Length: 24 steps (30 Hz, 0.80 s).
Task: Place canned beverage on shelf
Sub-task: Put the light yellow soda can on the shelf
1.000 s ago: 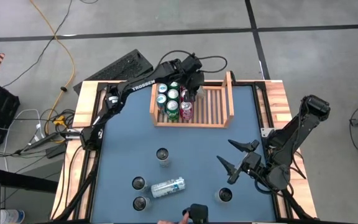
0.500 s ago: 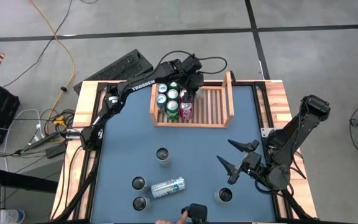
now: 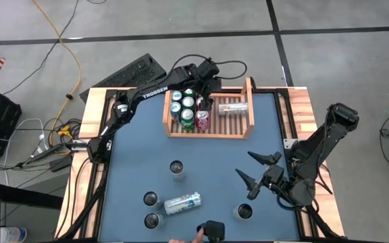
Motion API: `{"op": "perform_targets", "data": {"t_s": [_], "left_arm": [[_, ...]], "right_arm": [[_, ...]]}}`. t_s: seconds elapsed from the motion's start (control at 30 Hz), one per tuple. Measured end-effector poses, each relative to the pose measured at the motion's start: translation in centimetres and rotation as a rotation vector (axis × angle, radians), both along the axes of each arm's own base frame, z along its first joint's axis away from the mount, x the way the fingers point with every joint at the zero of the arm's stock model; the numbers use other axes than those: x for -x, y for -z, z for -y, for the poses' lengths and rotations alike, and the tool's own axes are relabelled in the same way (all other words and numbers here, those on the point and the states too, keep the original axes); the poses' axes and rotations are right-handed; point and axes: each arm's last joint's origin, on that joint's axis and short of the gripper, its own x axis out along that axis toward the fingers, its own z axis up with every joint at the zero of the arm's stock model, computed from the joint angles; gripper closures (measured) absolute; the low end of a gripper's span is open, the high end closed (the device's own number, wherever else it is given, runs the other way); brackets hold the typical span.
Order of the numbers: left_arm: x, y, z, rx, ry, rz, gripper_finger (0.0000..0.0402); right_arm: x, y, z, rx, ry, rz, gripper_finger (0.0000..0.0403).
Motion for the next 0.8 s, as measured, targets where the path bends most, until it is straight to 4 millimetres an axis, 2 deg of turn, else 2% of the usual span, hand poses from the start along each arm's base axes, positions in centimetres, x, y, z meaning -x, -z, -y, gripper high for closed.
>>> {"op": "perform_targets", "data": {"t_s": [0.1, 0.23, 0.4, 0.5, 0.63, 0.7, 0.8], "left_arm": [[0.5, -1.3, 0.5, 0.009, -0.012, 0.023, 0.0106], [2.2, -5.6, 2.4, 0.029, 0.012, 0.127, 0.0106], [5.9, -12.0, 5.6, 0.035, 0.01, 0.278, 0.0106], [8.8, -15.9, 7.5, 0.036, -0.01, 0.383, 0.0106], [12.7, -19.3, 9.4, 0.036, -0.038, 0.46, 0.0106], [14.4, -20.5, 10.1, 0.044, -0.047, 0.487, 0.0106], [16.6, -22.0, 11.0, 0.054, -0.055, 0.535, 0.0106]], "right_arm": [[-1.0, 0.0, 1.0, -0.019, 0.053, 0.016, 0.0047], [-2.4, -0.5, 3.3, 0.006, 0.153, -0.005, 0.0047], [-2.8, -4.5, 7.3, 0.088, 0.284, -0.09, 0.0055], [-1.7, -7.8, 10.7, 0.041, 0.385, -0.046, 0.0063], [1.5, -11.2, 14.6, -0.073, 0.491, 0.094, 0.0088], [3.1, -11.9, 16.3, -0.088, 0.548, 0.12, 0.0115], [4.6, -11.7, 18.3, -0.09, 0.653, 0.137, 0.017]]}}
